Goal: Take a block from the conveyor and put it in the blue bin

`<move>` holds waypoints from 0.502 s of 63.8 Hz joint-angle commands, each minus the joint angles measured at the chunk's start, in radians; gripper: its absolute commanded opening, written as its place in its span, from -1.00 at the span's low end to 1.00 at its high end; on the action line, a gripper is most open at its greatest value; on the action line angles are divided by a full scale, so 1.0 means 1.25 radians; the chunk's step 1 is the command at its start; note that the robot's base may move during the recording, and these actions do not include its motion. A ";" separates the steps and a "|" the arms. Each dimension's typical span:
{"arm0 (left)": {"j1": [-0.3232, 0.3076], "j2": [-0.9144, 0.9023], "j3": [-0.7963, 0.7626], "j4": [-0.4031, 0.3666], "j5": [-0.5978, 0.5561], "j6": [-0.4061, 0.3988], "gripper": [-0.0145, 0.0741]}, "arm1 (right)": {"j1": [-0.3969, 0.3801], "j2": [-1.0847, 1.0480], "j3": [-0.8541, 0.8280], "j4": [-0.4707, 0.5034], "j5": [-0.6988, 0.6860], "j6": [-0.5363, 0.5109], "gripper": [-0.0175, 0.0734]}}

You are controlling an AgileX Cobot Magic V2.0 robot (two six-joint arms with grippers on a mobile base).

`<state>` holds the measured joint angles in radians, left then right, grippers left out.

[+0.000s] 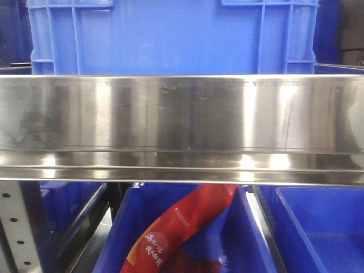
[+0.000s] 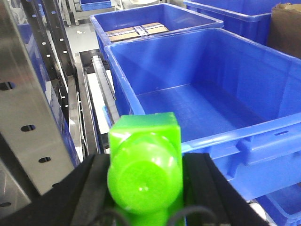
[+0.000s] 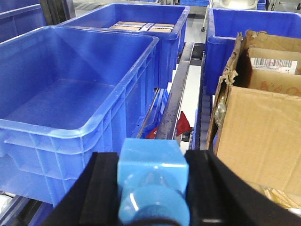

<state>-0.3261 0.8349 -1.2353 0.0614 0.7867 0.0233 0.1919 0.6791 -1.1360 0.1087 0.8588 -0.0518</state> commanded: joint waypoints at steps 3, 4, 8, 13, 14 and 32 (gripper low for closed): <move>-0.005 -0.001 -0.002 -0.002 -0.016 -0.005 -0.92 | 0.000 -0.004 -0.007 -0.004 -0.011 -0.001 -0.95; -0.005 -0.001 -0.002 -0.002 -0.016 -0.005 -0.92 | 0.000 -0.004 -0.007 -0.004 -0.011 -0.001 -0.95; -0.005 -0.001 -0.002 -0.002 -0.016 -0.005 -0.92 | 0.000 -0.004 -0.007 -0.004 -0.012 -0.001 -0.95; -0.005 -0.001 -0.002 -0.002 -0.016 -0.005 -0.92 | 0.000 -0.004 -0.007 -0.004 -0.018 -0.001 -0.95; -0.005 -0.001 -0.002 -0.002 -0.016 -0.005 -0.92 | 0.000 -0.004 -0.007 -0.004 -0.020 -0.001 -0.95; -0.005 0.004 -0.002 -0.002 -0.040 -0.005 -0.92 | 0.000 -0.004 -0.007 0.009 -0.029 -0.001 -0.95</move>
<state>-0.3261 0.8370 -1.2353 0.0614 0.7782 0.0233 0.1919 0.6791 -1.1360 0.1126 0.8588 -0.0518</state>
